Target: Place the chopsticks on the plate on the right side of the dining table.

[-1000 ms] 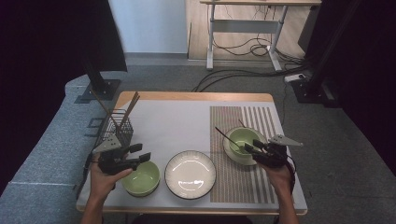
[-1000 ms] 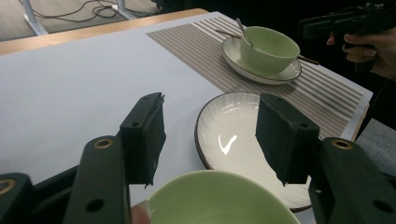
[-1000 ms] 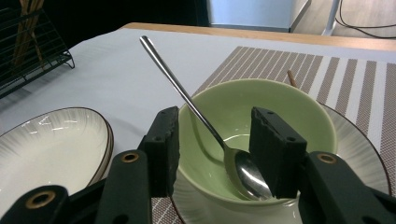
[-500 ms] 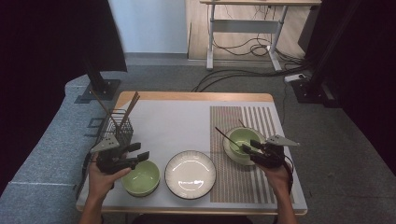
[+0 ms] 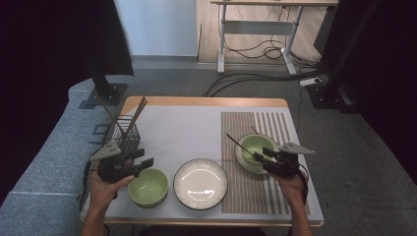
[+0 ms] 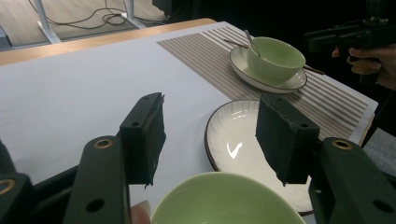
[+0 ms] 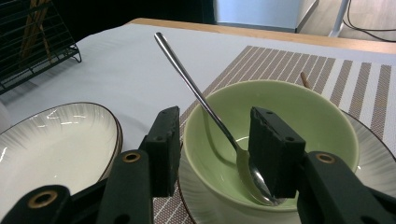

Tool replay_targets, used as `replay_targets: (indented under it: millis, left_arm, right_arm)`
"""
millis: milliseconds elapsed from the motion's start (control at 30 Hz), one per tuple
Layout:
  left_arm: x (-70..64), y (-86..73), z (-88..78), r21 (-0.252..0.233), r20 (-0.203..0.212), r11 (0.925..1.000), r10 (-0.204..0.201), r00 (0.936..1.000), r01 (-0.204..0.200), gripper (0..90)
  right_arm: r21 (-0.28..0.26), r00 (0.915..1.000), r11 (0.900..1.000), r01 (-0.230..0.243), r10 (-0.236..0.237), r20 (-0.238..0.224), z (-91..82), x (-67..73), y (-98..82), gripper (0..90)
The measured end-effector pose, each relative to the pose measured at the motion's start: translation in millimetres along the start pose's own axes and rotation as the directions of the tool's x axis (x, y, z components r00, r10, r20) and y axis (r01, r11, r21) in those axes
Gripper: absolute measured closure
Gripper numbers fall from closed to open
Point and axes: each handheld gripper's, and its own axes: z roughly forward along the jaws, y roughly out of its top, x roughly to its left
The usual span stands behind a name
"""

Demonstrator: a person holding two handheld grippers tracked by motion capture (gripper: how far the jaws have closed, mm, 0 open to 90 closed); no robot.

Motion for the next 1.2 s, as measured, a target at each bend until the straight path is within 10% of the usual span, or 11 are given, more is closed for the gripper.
replay_targets:
  millis: [1200]
  left_arm:
    - [44.4, 2.1, -34.3, -0.051, -0.086, 0.9953, -0.086, 0.9925, 0.082, 42.5]
  right_arm:
    - [0.012, 0.9999, 1.0, 0.01, -0.01, -0.004, 3.5, 4.8, -0.8, 54.0]
